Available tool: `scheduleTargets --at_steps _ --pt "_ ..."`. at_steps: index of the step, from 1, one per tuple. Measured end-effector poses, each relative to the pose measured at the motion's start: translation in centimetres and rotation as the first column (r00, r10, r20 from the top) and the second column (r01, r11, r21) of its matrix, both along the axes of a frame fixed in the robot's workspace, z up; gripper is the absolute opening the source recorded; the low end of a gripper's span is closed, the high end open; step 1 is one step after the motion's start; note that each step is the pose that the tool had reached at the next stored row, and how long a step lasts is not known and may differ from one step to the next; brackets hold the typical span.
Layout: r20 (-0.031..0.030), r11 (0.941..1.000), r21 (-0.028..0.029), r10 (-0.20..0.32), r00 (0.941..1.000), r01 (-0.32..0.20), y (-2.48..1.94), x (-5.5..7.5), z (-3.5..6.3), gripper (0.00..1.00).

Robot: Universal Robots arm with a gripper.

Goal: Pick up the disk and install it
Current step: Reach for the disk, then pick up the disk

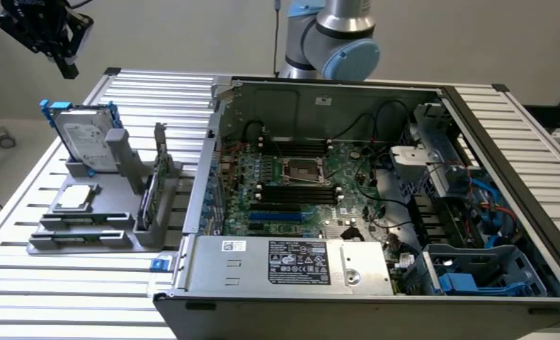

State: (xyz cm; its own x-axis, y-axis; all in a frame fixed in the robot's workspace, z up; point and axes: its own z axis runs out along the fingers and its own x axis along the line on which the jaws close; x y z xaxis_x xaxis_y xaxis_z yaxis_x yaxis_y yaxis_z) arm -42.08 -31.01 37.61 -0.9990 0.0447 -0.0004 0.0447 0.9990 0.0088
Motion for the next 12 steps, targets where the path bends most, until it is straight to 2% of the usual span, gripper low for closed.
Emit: scheduleTargets --at_steps 2,5,6,12 --pt "-0.0014 0.9999 -0.0090 0.009 1.0000 -0.009 0.09 -0.22 -0.04 0.11" --pt "-0.0035 0.9991 -0.0292 0.032 0.9995 -0.032 0.21 -0.42 -0.06 0.11" --pt "-0.0043 0.9989 -0.0307 0.036 0.9994 -0.036 0.22 -0.45 -0.05 0.11" --pt "-0.0044 0.9989 -0.0308 0.036 0.9994 -0.036 0.22 -0.45 -0.05 0.11"
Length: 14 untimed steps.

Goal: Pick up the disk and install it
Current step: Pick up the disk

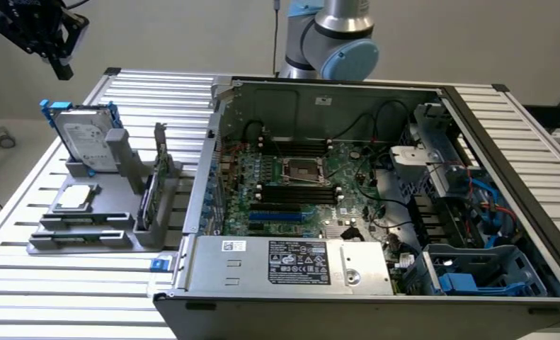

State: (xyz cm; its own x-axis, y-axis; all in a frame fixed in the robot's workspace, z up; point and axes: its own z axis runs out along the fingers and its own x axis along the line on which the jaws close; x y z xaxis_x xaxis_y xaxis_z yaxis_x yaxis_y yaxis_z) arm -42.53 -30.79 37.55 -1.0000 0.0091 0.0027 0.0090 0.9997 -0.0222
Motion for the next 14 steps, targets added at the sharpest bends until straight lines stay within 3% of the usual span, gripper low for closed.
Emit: scheduleTargets --at_steps 10,14 --pt "0.0002 1.0000 0.0001 0.000 1.0000 0.000 0.00 -0.03 -0.02 0.11" --pt "0.0002 0.9996 0.0001 0.028 0.9996 -0.028 0.01 -0.35 -0.21 0.11"
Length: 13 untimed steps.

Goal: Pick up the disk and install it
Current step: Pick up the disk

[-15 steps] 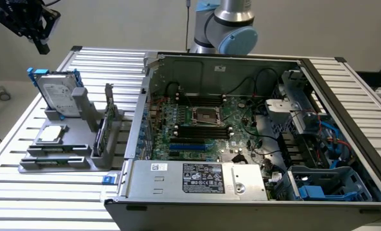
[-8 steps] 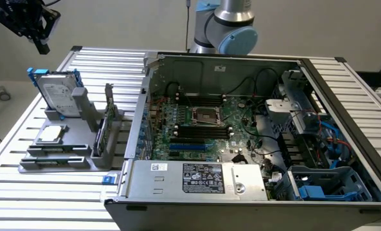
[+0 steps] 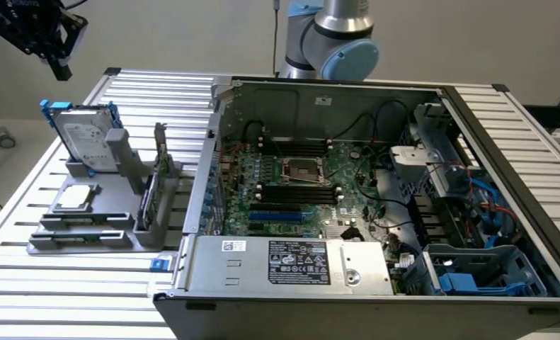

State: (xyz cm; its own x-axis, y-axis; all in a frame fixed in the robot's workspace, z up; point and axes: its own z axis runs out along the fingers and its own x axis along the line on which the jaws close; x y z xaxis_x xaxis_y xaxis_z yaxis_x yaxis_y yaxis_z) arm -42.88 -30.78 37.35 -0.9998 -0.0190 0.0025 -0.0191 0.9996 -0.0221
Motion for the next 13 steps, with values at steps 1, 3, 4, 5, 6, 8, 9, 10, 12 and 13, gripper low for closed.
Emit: scheduleTargets --at_steps 1,3,4,5,6,8,9,10,12,13 --pt "-0.0001 0.9999 0.0001 0.010 0.9999 -0.010 0.00 -0.07 -0.09 0.11" --pt "-0.0002 0.9991 0.0003 0.043 0.9991 -0.043 -0.01 -0.09 -0.21 0.11" --pt "-0.0004 0.9982 0.0002 0.060 0.9982 -0.060 0.00 -0.09 -0.24 0.11" --pt "-0.0005 0.9969 0.0002 0.079 0.9969 -0.079 0.00 -0.10 -0.27 0.11" --pt "-0.0005 0.9953 0.0002 0.097 0.9953 -0.097 0.00 -0.10 -0.30 0.11" --pt "-0.0003 0.9911 0.0002 0.133 0.9911 -0.133 0.00 -0.10 -0.36 0.11" --pt "-0.0003 0.9885 0.0003 0.151 0.9885 -0.151 0.00 -0.10 -0.39 0.11" --pt "-0.0003 0.9856 0.0003 0.169 0.9856 -0.169 0.00 -0.10 -0.41 0.11" --pt "-0.0002 0.9789 0.0003 0.204 0.9789 -0.204 0.00 -0.10 -0.47 0.11" --pt "-0.0002 0.9749 0.0003 0.223 0.9749 -0.223 0.00 -0.10 -0.49 0.11"
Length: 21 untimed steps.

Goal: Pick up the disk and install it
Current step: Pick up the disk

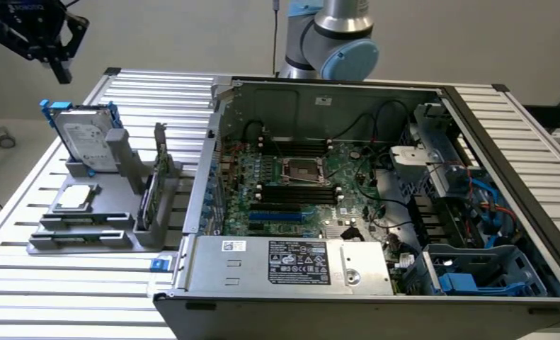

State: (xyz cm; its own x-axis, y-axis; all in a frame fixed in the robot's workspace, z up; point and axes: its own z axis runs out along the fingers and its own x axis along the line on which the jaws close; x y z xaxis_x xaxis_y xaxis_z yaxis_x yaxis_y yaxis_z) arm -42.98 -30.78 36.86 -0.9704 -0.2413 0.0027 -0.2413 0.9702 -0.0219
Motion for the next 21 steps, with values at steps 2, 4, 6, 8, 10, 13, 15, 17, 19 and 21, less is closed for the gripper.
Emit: scheduleTargets --at_steps 2,4,6,8,10,13,15,17,19,21 --pt "0.0000 0.9993 0.0000 0.036 0.9993 -0.036 0.00 0.00 -0.05 0.11" --pt "0.0000 0.9974 0.0000 0.072 0.9974 -0.072 0.00 0.00 -0.10 0.11" --pt "0.0000 0.9941 0.0000 0.108 0.9941 -0.108 0.00 0.00 -0.15 0.11" --pt "-0.0001 0.9896 0.0000 0.144 0.9896 -0.144 0.00 0.00 -0.19 0.11" --pt "0.0000 0.9835 0.0000 0.181 0.9835 -0.181 0.00 0.00 -0.25 0.11" --pt "-0.0001 0.9723 0.0000 0.234 0.9723 -0.234 0.00 0.00 -0.30 0.11" --pt "0.0000 0.9632 0.0000 0.269 0.9632 -0.269 0.00 0.00 -0.33 0.11" --pt "0.0001 0.9530 0.0000 0.303 0.9530 -0.303 0.00 0.00 -0.34 0.11" --pt "0.0000 0.9409 0.0000 0.339 0.9409 -0.339 0.00 0.00 -0.35 0.11" --pt "0.0000 0.9281 0.0000 0.372 0.9281 -0.372 0.00 0.00 -0.36 0.11"
